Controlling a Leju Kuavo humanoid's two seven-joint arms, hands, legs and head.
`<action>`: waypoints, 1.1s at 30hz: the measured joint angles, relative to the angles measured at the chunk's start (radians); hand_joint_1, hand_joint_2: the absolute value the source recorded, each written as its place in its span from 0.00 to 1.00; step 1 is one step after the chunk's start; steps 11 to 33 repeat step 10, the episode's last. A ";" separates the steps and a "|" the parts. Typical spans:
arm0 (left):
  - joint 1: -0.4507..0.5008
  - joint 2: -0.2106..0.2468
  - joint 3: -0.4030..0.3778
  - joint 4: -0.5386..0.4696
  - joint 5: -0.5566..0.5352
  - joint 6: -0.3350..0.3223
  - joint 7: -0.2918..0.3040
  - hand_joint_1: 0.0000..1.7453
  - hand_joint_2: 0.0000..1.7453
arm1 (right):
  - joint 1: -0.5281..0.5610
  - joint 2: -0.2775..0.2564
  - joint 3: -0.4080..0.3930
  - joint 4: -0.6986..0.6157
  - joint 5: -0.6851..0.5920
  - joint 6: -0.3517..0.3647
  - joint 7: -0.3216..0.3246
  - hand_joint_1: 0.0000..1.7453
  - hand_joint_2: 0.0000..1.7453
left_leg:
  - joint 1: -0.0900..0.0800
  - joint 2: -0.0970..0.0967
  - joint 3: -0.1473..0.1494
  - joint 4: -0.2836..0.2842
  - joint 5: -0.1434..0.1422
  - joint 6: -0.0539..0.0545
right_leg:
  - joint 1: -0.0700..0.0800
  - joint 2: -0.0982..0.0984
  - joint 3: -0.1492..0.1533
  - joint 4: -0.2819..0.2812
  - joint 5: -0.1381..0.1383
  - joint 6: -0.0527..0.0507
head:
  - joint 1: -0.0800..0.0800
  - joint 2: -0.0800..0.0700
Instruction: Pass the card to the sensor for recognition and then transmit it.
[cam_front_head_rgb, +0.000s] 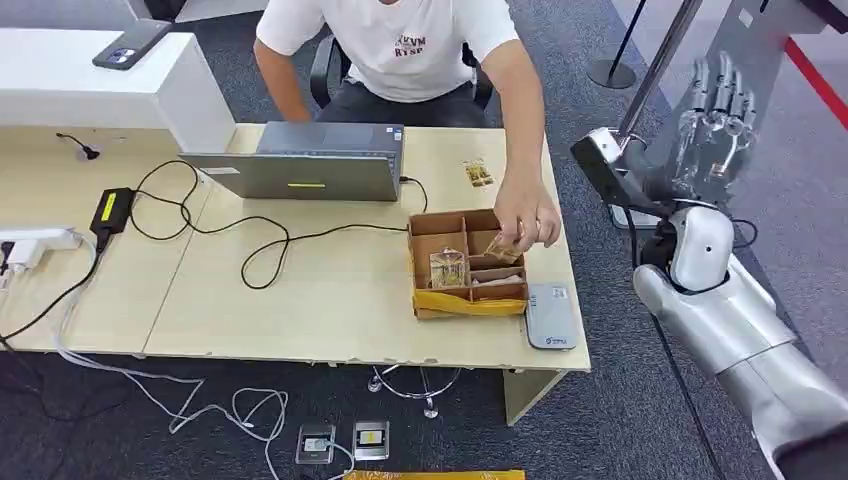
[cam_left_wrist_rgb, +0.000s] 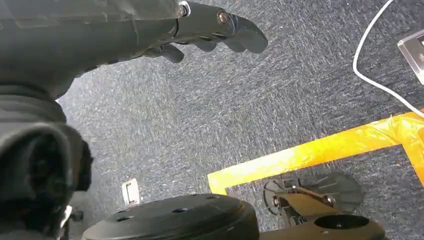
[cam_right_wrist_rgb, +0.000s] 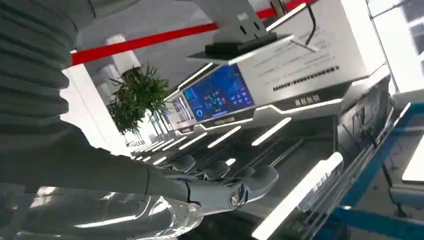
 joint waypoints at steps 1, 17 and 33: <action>0.003 0.000 0.001 0.000 0.003 0.000 -0.009 0.00 0.00 | 0.033 -0.025 -0.033 -0.051 0.016 -0.006 0.001 0.00 1.00 | 0.000 0.000 0.000 0.000 0.000 0.000 | 0.000 0.000 0.000 0.000 0.000 0.000 | 0.000 0.000; 0.037 -0.007 0.061 0.003 -0.005 0.001 -0.056 0.00 0.00 | 0.423 -0.199 -0.442 -0.486 0.159 -0.015 -0.083 0.00 1.00 | 0.000 -0.001 -0.001 0.000 -0.001 0.001 | 0.000 -0.003 0.000 -0.001 0.000 0.000 | 0.001 0.000; 0.037 -0.007 0.061 0.003 -0.005 0.001 -0.056 0.00 0.00 | 0.423 -0.199 -0.442 -0.486 0.159 -0.015 -0.083 0.00 1.00 | 0.000 -0.001 -0.001 0.000 -0.001 0.001 | 0.000 -0.003 0.000 -0.001 0.000 0.000 | 0.001 0.000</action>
